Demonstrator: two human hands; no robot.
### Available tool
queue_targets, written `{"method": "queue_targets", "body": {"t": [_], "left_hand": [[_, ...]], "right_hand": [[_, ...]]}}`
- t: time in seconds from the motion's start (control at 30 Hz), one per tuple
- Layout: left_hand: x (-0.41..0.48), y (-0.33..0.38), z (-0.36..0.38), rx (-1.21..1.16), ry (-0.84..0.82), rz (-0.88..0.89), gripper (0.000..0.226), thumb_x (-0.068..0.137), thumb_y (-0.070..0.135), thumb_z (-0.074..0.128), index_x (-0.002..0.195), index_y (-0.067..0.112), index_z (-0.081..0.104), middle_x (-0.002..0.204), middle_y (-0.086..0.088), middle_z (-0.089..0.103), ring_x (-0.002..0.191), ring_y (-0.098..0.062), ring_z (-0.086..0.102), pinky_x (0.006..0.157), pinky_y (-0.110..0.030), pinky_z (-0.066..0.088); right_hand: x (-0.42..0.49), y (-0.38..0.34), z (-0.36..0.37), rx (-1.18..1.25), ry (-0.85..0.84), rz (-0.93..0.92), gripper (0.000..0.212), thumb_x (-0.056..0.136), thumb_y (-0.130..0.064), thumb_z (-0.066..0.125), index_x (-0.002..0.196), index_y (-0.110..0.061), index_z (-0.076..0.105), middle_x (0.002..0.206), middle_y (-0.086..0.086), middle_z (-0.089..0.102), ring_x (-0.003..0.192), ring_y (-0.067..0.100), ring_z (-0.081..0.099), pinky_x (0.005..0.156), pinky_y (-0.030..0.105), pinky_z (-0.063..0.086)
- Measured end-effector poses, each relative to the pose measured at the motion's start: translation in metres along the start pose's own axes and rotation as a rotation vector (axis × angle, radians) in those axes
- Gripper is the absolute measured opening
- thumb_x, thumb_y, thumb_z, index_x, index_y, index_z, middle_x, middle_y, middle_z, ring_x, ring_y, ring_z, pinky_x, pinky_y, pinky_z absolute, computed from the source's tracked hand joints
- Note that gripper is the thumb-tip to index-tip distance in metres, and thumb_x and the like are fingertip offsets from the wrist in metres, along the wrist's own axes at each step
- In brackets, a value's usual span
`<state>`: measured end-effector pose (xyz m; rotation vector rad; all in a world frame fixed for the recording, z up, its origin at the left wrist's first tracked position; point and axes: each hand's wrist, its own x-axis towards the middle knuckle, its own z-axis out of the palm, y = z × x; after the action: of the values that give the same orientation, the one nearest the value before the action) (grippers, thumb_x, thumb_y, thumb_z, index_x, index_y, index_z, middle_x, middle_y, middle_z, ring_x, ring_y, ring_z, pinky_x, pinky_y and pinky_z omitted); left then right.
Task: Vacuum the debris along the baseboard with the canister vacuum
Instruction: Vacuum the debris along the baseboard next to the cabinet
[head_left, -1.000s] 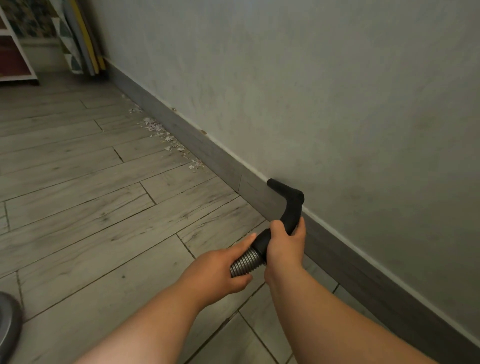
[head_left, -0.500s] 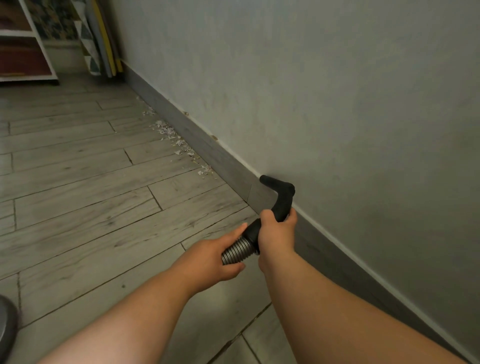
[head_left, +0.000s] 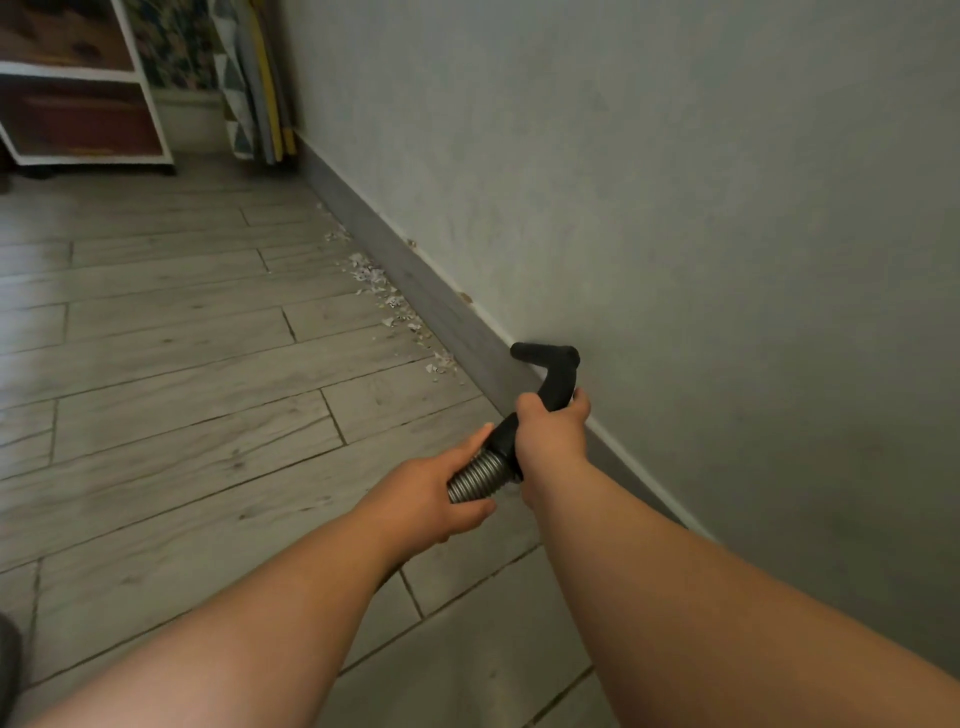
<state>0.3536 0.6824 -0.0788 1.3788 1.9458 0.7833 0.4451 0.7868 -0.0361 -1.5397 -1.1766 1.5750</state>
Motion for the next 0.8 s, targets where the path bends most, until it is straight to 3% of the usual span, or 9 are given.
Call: {"method": "queue_targets", "body": {"t": [0.27,0.33,0.4,0.6,0.8], "left_hand": [[0.029,-0.004,-0.007,-0.079,0.059,-0.062,0.085,0.083,0.037,0.07,0.139,0.063,0.012,0.101,0.014,0.055,0.066,-0.01,0.063,0.056,-0.016,0.053],[0.035,-0.002,-0.007,-0.084,0.066,-0.062,0.085,0.084,0.037,0.069,0.141,0.061,0.011,0.103,0.011,0.056,0.064,-0.009,0.062,0.05,-0.013,0.049],[0.04,0.001,-0.007,-0.112,0.064,-0.059,0.085,0.084,0.035,0.069,0.143,0.058,0.012,0.103,0.01,0.057,0.064,-0.007,0.061,0.049,-0.012,0.046],[0.042,0.012,0.003,-0.138,0.018,-0.038,0.087,0.084,0.034,0.07,0.143,0.058,0.01,0.105,0.007,0.058,0.061,-0.009,0.06,0.05,-0.014,0.047],[0.01,0.011,0.008,-0.089,-0.036,-0.055,0.085,0.084,0.037,0.068,0.138,0.065,0.008,0.098,0.014,0.058,0.065,-0.011,0.065,0.054,-0.014,0.051]], "right_hand": [[0.032,-0.021,0.023,-0.144,-0.089,-0.001,0.073,0.097,-0.02,0.048,0.152,-0.041,0.005,0.12,0.012,0.054,0.075,0.023,0.054,0.057,0.034,0.046],[0.038,-0.028,0.027,-0.153,-0.116,0.003,0.075,0.097,-0.02,0.048,0.152,-0.044,0.003,0.117,0.012,0.054,0.087,0.028,0.059,0.073,0.046,0.055],[0.042,-0.034,0.028,-0.158,-0.127,0.008,0.075,0.097,-0.018,0.048,0.151,-0.047,0.004,0.112,0.013,0.054,0.095,0.032,0.06,0.087,0.054,0.053],[0.037,-0.039,0.017,-0.2,-0.074,-0.009,0.074,0.098,-0.018,0.045,0.151,-0.05,0.006,0.122,0.015,0.053,0.104,0.036,0.058,0.093,0.057,0.049],[0.011,-0.016,0.003,-0.199,-0.012,-0.027,0.073,0.097,-0.018,0.045,0.151,-0.049,0.007,0.12,0.013,0.055,0.084,0.026,0.056,0.086,0.049,0.052]]}}
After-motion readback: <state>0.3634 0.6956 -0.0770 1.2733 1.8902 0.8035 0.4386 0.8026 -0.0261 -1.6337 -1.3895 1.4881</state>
